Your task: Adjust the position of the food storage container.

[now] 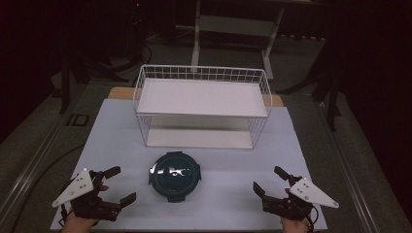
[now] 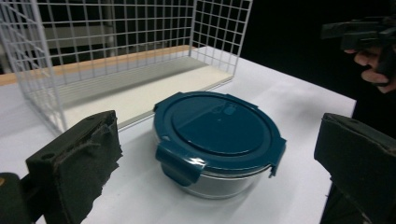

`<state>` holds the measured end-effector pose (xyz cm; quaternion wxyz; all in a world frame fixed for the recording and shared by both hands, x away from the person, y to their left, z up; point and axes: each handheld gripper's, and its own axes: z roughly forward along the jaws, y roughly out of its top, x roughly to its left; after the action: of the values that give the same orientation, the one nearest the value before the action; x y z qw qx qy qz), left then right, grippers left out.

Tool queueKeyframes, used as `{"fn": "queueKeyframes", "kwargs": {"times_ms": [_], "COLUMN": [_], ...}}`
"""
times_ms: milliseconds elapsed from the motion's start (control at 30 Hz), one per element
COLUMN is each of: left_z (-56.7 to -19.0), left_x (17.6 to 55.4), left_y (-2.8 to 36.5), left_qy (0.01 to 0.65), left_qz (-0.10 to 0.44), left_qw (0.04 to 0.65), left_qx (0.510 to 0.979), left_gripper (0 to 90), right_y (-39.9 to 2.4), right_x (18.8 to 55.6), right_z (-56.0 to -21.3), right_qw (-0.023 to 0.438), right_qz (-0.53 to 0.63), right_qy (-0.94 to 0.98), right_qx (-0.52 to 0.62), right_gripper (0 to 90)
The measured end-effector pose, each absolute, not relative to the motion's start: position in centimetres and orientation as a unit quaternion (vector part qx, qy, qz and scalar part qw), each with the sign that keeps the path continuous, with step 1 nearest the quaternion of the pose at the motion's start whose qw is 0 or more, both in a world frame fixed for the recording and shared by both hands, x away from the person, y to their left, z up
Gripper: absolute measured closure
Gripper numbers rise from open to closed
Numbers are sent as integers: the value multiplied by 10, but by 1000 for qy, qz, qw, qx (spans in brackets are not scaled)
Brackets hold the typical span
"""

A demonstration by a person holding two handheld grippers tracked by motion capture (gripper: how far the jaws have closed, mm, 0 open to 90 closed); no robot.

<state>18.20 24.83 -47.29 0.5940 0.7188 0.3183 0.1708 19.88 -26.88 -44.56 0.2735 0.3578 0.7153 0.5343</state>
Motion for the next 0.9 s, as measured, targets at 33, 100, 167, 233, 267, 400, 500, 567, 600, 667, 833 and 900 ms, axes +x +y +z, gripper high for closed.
{"fn": "queueKeyframes", "kwargs": {"times_ms": [33, 100, 167, 233, 267, 400, 500, 567, 600, 667, 833, 900], "left_z": [-472, -465, -459, -454, -454, -440, -438, -439, -439, -441, -449, -451], "left_x": [181, 179, 180, 181, 181, 188, 195, 199, 199, 204, 216, 220], "left_y": [247, 244, 242, 241, 241, 246, 250, 251, 251, 252, 254, 253], "left_qy": [317, 306, 304, 299, 299, 300, 303, 305, 305, 306, 309, 308], "left_qz": [168, 161, 149, 150, 150, 159, 161, 159, 159, 159, 151, 149], "left_qw": [598, 609, 619, 616, 616, 612, 607, 601, 601, 592, 580, 572], "left_qx": [717, 714, 709, 713, 713, 715, 717, 722, 722, 729, 738, 746], "left_gripper": [5, 5, 5, 5, 5, 6, 5, 5, 6, 5, 5, 6], "right_y": [-268, -267, -266, -265, -265, -264, -264, -265, -265, -265, -266, -266], "right_x": [198, 197, 196, 196, 196, 193, 194, 194, 195, 194, 195, 196], "right_z": [-445, -443, -442, -441, -439, -435, -433, -433, -433, -433, -433, -434], "right_qw": [274, 274, 274, 275, 273, 274, 273, 272, 271, 271, 273, 272], "right_qz": [534, 534, 538, 539, 542, 550, 553, 554, 555, 556, 556, 555], "right_qy": [715, 716, 715, 713, 713, 708, 705, 704, 704, 702, 703, 703], "right_qx": [358, 356, 353, 353, 353, 348, 351, 352, 351, 352, 350, 351], "right_gripper": [130, 132, 131, 132, 131, 129, 129, 129, 129, 129, 129, 128]}}
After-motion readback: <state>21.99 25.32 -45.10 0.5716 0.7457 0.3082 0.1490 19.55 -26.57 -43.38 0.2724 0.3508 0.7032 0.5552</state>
